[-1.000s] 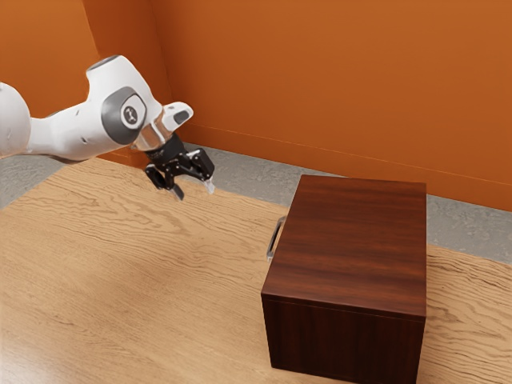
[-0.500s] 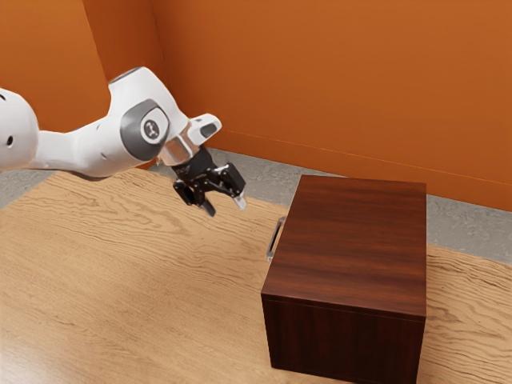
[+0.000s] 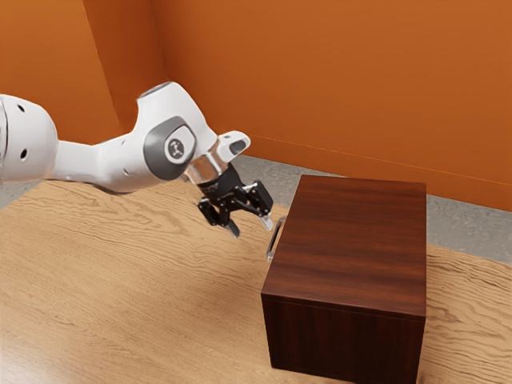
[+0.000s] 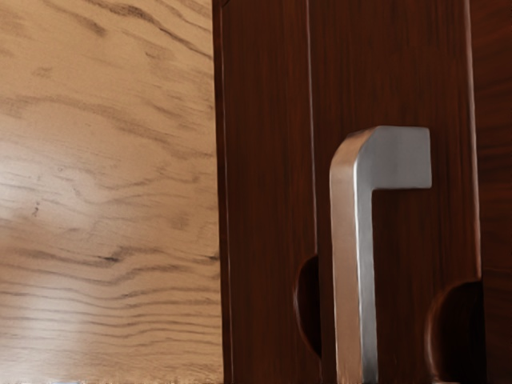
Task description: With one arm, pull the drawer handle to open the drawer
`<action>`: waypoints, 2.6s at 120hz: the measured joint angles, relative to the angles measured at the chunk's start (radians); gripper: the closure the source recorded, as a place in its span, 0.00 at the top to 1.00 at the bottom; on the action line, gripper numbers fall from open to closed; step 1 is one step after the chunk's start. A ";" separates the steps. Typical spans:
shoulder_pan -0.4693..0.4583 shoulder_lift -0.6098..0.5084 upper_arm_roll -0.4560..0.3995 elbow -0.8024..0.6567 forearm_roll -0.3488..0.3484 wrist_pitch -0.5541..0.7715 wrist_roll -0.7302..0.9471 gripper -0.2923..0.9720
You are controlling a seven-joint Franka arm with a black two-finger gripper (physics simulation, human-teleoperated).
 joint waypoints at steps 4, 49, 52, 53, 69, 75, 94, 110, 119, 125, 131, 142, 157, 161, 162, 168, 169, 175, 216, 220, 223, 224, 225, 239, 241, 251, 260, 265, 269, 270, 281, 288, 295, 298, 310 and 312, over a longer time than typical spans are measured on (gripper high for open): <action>-0.002 0.005 -0.002 0.000 0.000 0.003 -0.004 0.67; 0.003 0.047 -0.015 0.008 -0.004 0.041 -0.001 0.66; 0.003 0.051 -0.015 0.008 -0.004 0.044 -0.001 0.66; 0.003 0.052 -0.015 0.008 -0.004 0.045 -0.001 0.66; 0.002 0.068 -0.016 0.010 -0.005 0.058 0.000 0.66; 0.002 0.072 -0.016 0.010 -0.004 0.061 0.000 0.66; 0.003 0.081 -0.016 0.010 0.002 0.066 0.005 0.66; 0.007 0.076 -0.014 0.005 0.002 0.067 0.015 0.66; 0.010 0.074 -0.013 0.001 0.002 0.065 0.022 0.65; 0.012 0.072 -0.012 -0.001 0.003 0.063 0.027 0.65; 0.012 0.069 -0.010 -0.006 0.002 0.061 0.031 0.65; 0.019 0.066 -0.008 -0.009 0.017 0.058 0.038 0.65; 0.035 0.064 -0.003 -0.008 0.049 0.047 0.050 0.65; 0.038 0.063 -0.001 -0.008 0.058 0.045 0.054 0.65; 0.039 0.062 -0.001 -0.008 0.060 0.044 0.055 0.65; 0.044 0.060 0.001 -0.008 0.070 0.041 0.061 0.65; 0.045 0.060 0.001 -0.008 0.071 0.041 0.062 0.65; 0.050 0.057 0.006 -0.008 0.078 0.037 0.067 0.65; 0.062 0.046 0.059 -0.010 0.099 0.006 0.125 0.65; 0.066 0.045 0.060 -0.010 0.105 0.004 0.131 0.65; 0.070 0.045 0.062 -0.009 0.108 0.002 0.135 0.65; 0.071 0.045 0.063 -0.009 0.109 0.001 0.136 0.65; 0.071 0.045 0.064 -0.009 0.110 0.000 0.137 0.65; 0.077 0.044 0.089 -0.008 0.117 -0.022 0.154 0.65; 0.078 0.044 0.091 -0.008 0.118 -0.025 0.156 0.65; 0.077 0.040 0.106 -0.008 0.120 -0.039 0.167 0.64; 0.077 0.033 0.120 -0.008 0.122 -0.055 0.176 0.64; 0.078 0.025 0.128 -0.011 0.123 -0.066 0.181 0.64; 0.079 0.016 0.133 -0.019 0.123 -0.072 0.184 0.64; 0.079 0.014 0.134 -0.021 0.123 -0.074 0.185 0.64; 0.081 -0.006 0.140 -0.044 0.124 -0.087 0.193 0.64; 0.078 -0.019 0.144 -0.061 0.124 -0.093 0.198 0.64; 0.076 -0.030 0.151 -0.070 0.124 -0.097 0.201 0.64; 0.077 -0.033 0.153 -0.073 0.124 -0.099 0.203 0.64; 0.078 -0.047 0.163 -0.087 0.124 -0.103 0.208 0.64; 0.079 -0.049 0.164 -0.090 0.124 -0.104 0.209 0.64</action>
